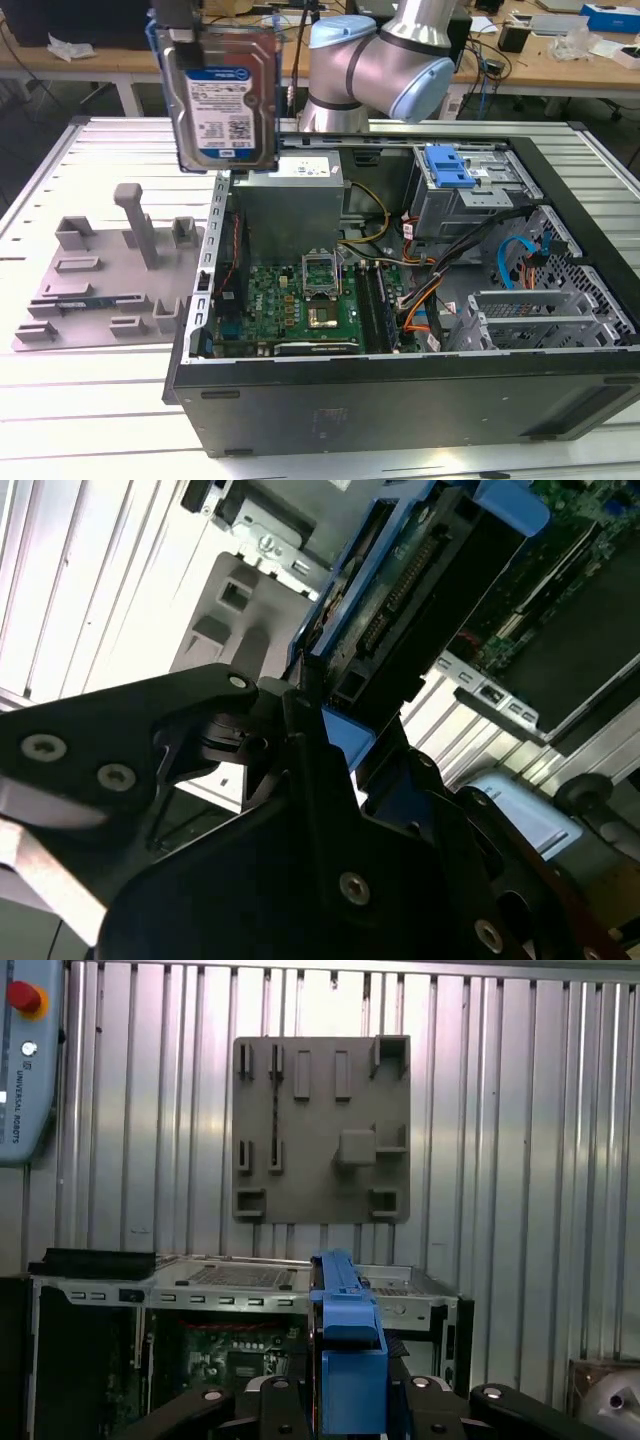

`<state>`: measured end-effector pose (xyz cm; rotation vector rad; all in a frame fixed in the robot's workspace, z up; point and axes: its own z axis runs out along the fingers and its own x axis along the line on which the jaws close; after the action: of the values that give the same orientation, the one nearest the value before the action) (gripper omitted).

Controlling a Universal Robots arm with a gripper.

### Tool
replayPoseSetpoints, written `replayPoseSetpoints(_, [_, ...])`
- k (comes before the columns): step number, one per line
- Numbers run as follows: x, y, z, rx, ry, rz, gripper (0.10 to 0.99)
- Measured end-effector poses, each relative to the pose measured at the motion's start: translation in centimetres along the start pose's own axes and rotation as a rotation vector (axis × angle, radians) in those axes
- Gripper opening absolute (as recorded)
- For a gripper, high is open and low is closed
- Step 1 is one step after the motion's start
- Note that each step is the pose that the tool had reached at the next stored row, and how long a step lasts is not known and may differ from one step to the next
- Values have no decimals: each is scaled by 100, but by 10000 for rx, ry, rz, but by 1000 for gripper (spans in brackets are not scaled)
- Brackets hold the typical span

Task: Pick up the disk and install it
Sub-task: 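Pick up the disk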

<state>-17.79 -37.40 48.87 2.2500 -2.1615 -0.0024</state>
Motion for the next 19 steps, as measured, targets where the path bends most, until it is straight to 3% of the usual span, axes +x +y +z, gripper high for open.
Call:
replayPoseSetpoints(1, [13, -41, -1, 0, 0, -2, 369])
replayPoseSetpoints(2, [55, -143, -3, -1, -1, -2, 369])
replayPoseSetpoints(4, [131, -264, -4, 0, -5, -2, 369])
replayPoseSetpoints(15, [448, -652, -6, 0, -19, -2, 369])
replayPoseSetpoints(19, [538, -751, -6, 1, -27, -1, 369])
